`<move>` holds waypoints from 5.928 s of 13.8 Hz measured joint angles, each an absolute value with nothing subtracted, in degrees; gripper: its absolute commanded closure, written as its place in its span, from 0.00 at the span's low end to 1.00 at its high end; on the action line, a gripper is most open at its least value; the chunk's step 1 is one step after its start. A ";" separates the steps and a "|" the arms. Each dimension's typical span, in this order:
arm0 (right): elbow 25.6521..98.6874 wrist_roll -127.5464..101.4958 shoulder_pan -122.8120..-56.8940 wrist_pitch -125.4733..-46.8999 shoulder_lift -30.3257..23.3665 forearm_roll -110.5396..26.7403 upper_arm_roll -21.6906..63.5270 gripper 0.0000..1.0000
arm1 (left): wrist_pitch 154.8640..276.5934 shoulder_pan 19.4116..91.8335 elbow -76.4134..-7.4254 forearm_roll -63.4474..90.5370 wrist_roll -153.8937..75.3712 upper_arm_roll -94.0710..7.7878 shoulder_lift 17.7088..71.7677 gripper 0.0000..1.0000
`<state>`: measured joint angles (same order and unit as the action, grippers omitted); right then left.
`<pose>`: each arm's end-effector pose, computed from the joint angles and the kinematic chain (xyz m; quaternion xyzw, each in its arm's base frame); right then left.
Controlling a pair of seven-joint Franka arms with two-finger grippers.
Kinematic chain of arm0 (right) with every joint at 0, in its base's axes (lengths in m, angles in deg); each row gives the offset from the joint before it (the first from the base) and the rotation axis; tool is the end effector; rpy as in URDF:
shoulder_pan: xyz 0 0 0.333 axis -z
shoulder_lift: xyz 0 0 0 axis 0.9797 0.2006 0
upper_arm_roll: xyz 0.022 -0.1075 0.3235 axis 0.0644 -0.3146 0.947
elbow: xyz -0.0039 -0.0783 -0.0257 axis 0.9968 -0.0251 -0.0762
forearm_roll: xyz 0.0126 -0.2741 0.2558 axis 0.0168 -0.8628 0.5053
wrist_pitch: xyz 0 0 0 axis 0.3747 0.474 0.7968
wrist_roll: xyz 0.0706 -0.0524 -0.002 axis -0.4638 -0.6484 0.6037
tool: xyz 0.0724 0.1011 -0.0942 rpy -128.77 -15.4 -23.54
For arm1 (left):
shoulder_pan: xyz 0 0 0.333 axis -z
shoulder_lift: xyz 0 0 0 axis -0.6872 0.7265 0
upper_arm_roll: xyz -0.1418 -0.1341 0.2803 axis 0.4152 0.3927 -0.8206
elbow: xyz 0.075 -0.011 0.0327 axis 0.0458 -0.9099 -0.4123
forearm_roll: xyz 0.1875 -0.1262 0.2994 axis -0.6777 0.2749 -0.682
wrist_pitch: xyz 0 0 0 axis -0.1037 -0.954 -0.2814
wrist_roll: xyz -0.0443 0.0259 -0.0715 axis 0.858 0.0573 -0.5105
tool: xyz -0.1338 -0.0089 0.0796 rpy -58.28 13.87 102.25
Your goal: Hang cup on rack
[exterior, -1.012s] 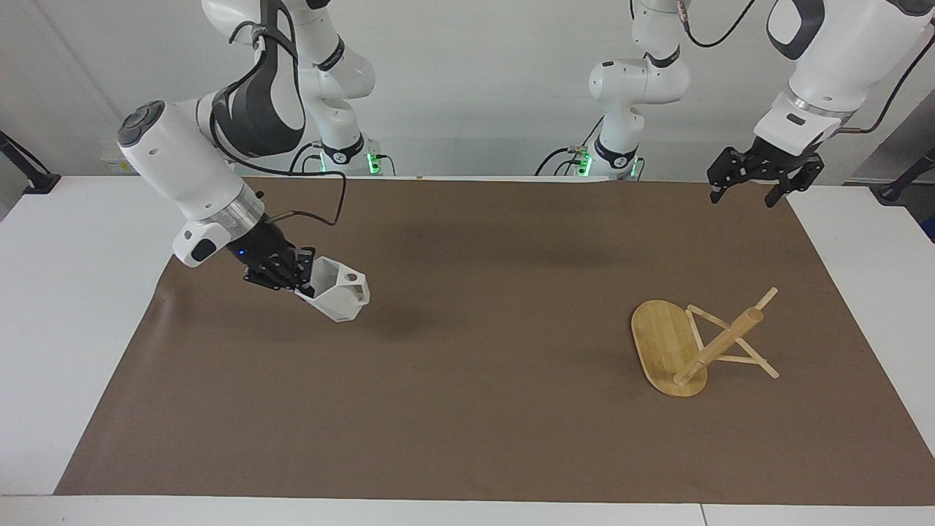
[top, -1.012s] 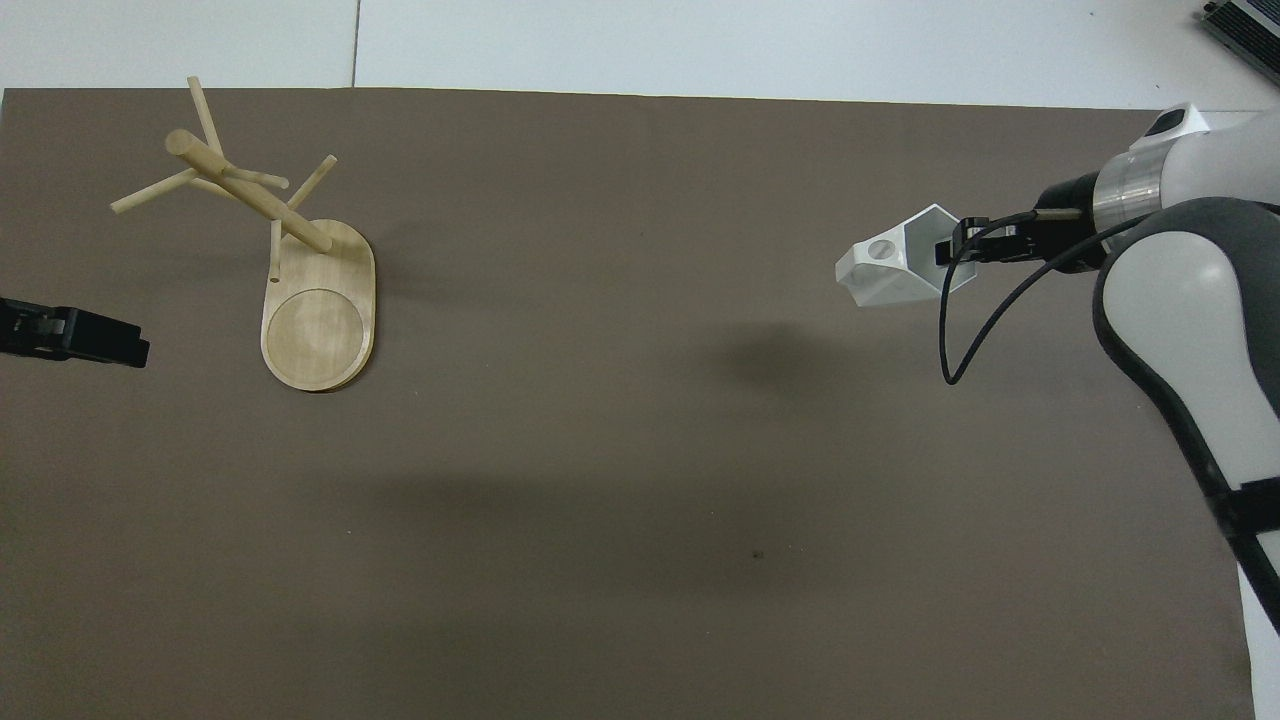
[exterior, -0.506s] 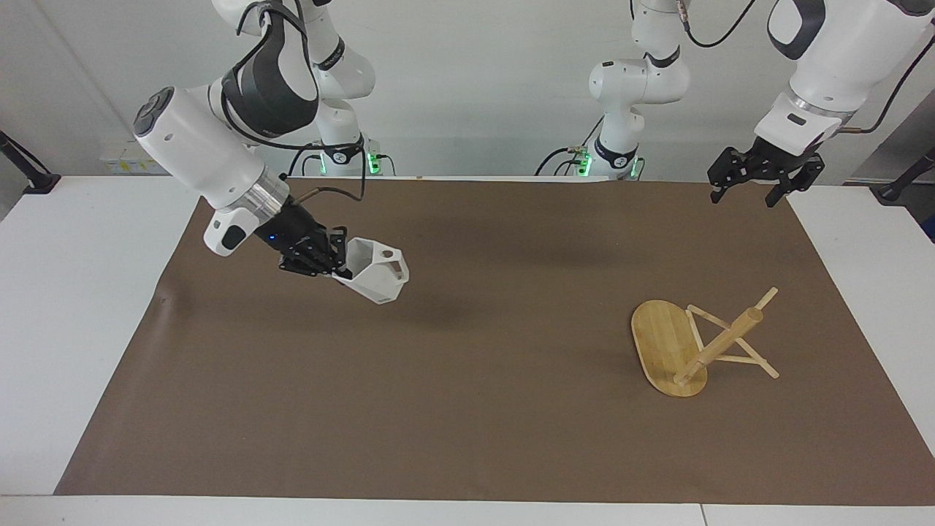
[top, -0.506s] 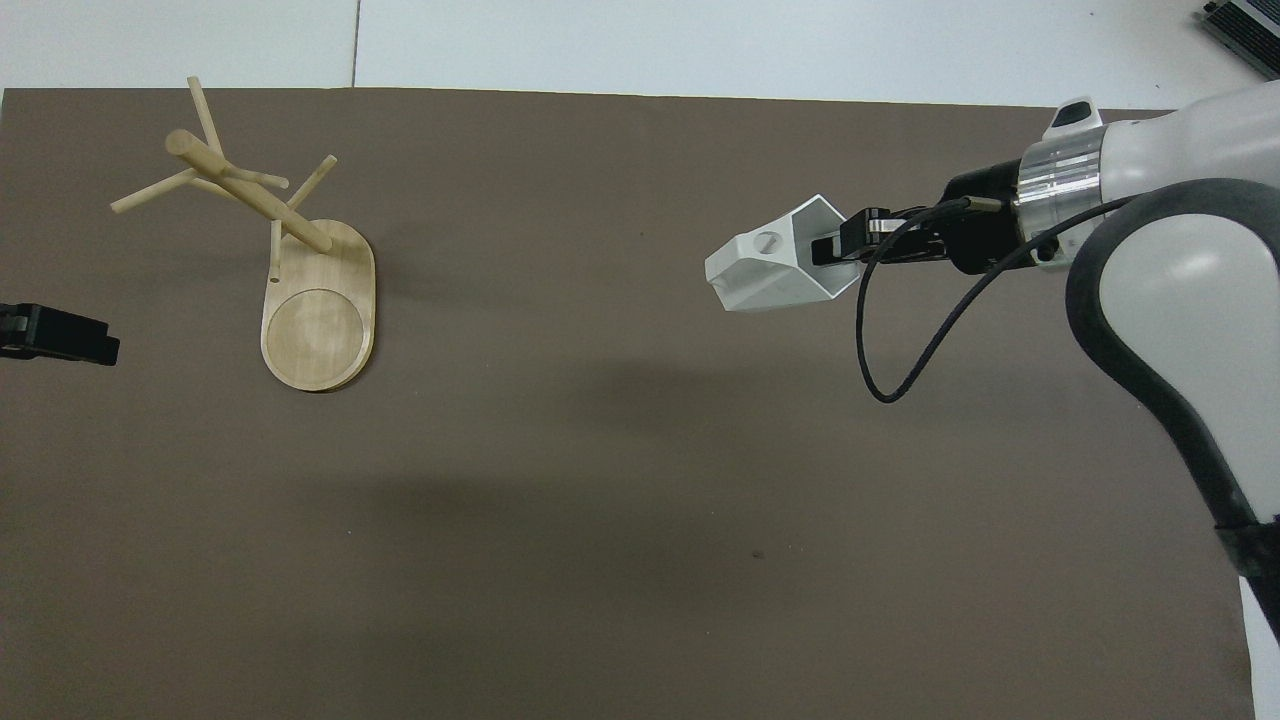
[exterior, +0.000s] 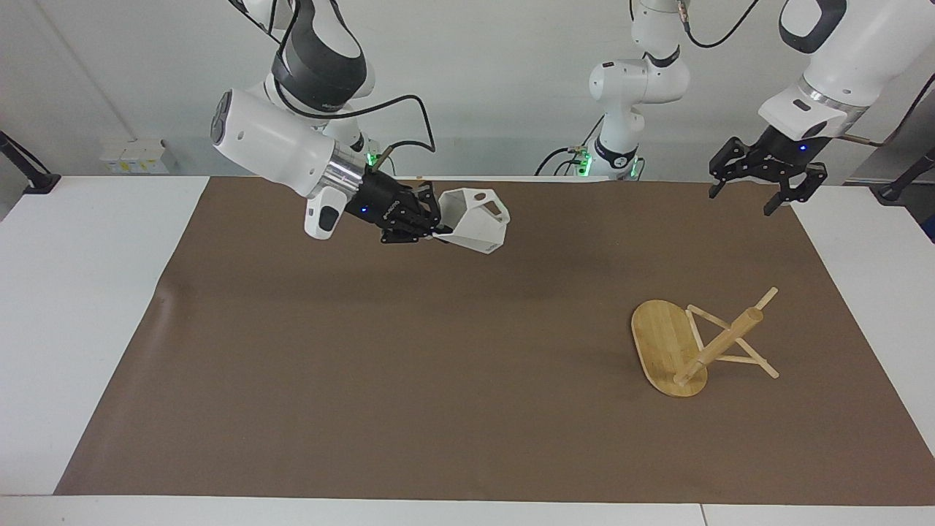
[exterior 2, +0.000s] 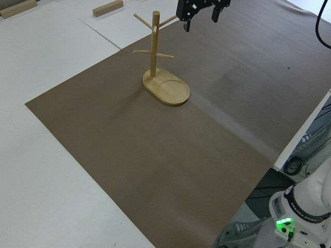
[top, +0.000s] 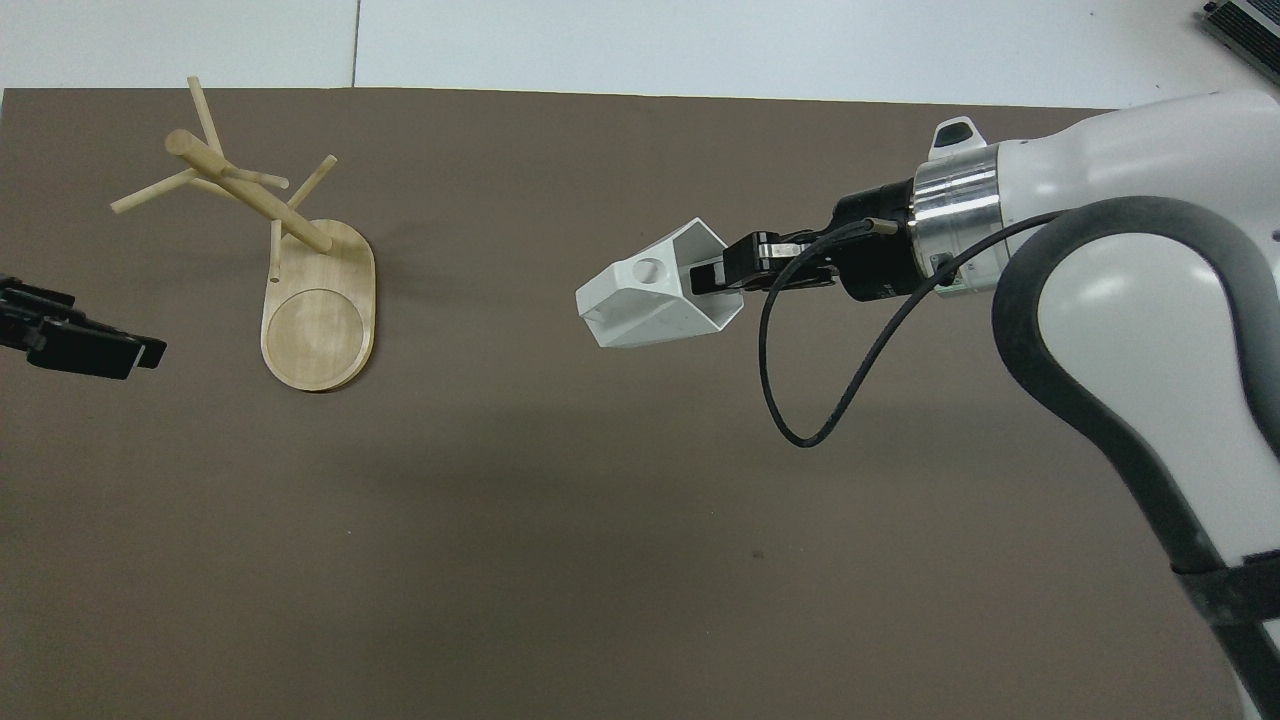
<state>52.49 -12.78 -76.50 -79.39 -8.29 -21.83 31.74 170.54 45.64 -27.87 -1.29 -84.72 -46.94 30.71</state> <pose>0.5860 0.2462 0.5495 -0.8974 -0.0619 -0.0209 0.4364 0.5179 -0.0402 0.6055 0.9592 -0.2669 0.0401 0.0837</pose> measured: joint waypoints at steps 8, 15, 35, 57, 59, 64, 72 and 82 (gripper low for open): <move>52.45 -16.13 -76.54 -82.58 -8.29 -19.76 39.92 1.00 | 170.84 50.23 -27.91 10.18 -112.90 -45.90 30.71 0.00; 52.50 -20.82 -76.48 -87.00 -8.14 -19.75 43.75 1.00 | 169.75 54.00 -29.83 17.86 -124.80 -45.72 29.76 0.00; 52.90 -24.07 -76.51 -91.25 -7.66 -19.75 47.21 1.00 | 184.67 59.62 -41.16 24.85 -125.62 -45.35 24.36 0.98; 52.73 -25.15 -76.45 -91.81 -7.69 -19.75 47.19 0.00 | 186.99 59.47 -42.15 24.95 -120.19 -46.33 24.33 1.00; 52.59 -25.16 -76.37 -93.22 -7.74 -19.94 46.97 0.00 | 189.35 59.46 -43.22 24.05 -118.21 -46.39 24.33 1.00; 52.50 -25.21 -75.98 -98.41 -8.12 -34.33 45.19 0.00 | 195.09 59.48 -44.41 17.33 -105.36 -46.20 24.31 1.00; 52.64 -22.09 -75.50 -98.05 -9.35 -53.28 34.02 0.00 | 202.57 59.63 -47.49 9.20 -75.11 -45.71 27.70 1.00; 53.19 -15.19 -74.79 -85.79 -14.45 -62.00 16.45 0.00 | 211.40 59.40 -44.64 7.30 -70.47 -46.55 37.30 1.00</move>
